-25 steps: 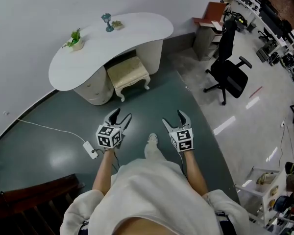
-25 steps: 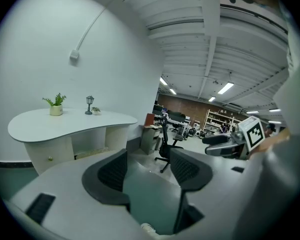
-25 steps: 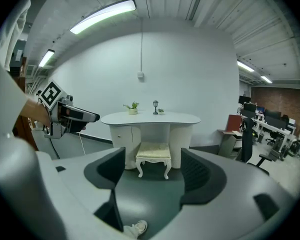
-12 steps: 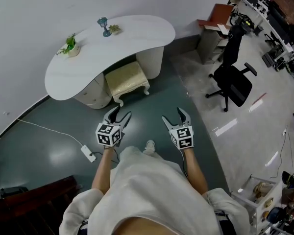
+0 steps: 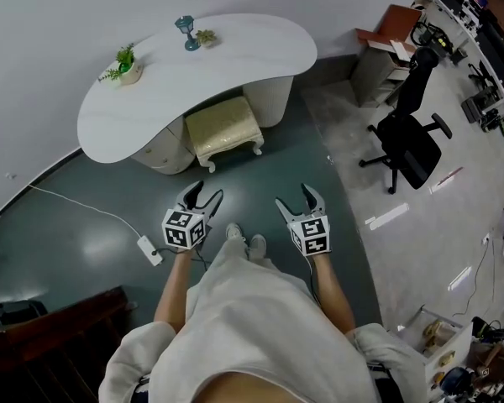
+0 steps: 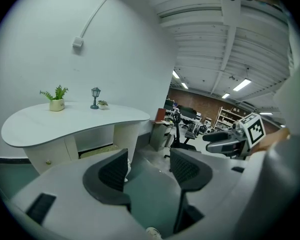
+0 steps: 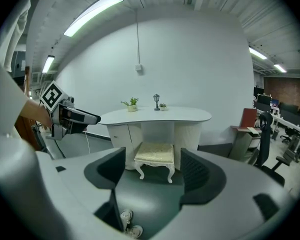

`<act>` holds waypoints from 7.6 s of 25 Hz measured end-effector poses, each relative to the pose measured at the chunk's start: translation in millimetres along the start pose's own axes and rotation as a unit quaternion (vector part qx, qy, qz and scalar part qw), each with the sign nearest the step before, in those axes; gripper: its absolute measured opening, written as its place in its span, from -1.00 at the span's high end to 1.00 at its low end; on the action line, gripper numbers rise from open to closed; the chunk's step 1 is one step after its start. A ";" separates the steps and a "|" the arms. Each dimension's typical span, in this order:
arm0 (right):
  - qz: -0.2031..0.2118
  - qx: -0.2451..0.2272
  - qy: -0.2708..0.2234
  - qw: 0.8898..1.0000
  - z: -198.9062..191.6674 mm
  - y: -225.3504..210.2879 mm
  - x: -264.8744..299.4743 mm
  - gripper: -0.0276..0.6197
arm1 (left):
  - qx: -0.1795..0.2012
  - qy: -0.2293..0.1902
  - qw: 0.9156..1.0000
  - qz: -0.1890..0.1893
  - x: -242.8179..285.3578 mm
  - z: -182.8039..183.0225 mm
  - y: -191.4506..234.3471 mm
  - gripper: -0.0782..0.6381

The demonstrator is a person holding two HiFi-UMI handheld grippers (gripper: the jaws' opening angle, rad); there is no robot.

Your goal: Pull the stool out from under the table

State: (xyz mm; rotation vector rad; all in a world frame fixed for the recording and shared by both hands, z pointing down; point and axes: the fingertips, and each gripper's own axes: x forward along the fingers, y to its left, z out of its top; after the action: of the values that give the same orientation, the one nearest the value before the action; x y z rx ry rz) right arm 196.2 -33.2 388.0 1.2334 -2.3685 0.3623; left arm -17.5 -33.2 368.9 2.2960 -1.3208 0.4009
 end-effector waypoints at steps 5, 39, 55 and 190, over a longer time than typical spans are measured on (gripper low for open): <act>0.025 -0.008 0.018 0.999 9.9 4.0 42.6 -0.09 | -0.021 0.007 1.000 0.017 8.2 -3.8 36.2 0.07; 0.134 -0.066 0.132 0.980 -137.7 -72.7 328.3 -0.11 | -0.142 0.059 0.975 0.160 176.0 -196.3 212.3 0.07; 0.119 -0.039 0.151 0.981 -300.8 -112.3 447.3 -0.24 | -0.120 0.072 0.974 0.179 277.4 -348.7 283.2 0.01; 0.081 -0.013 0.149 0.985 -43.1 -154.2 513.6 0.93 | -0.095 0.073 0.981 0.153 287.2 -60.8 353.2 0.75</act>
State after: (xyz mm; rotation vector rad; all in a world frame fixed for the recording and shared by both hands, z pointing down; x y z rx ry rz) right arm 75.9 -465.5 684.7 0.9055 -2.2098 0.5256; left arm -182.6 -365.6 639.4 1.8756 -1.5680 0.5079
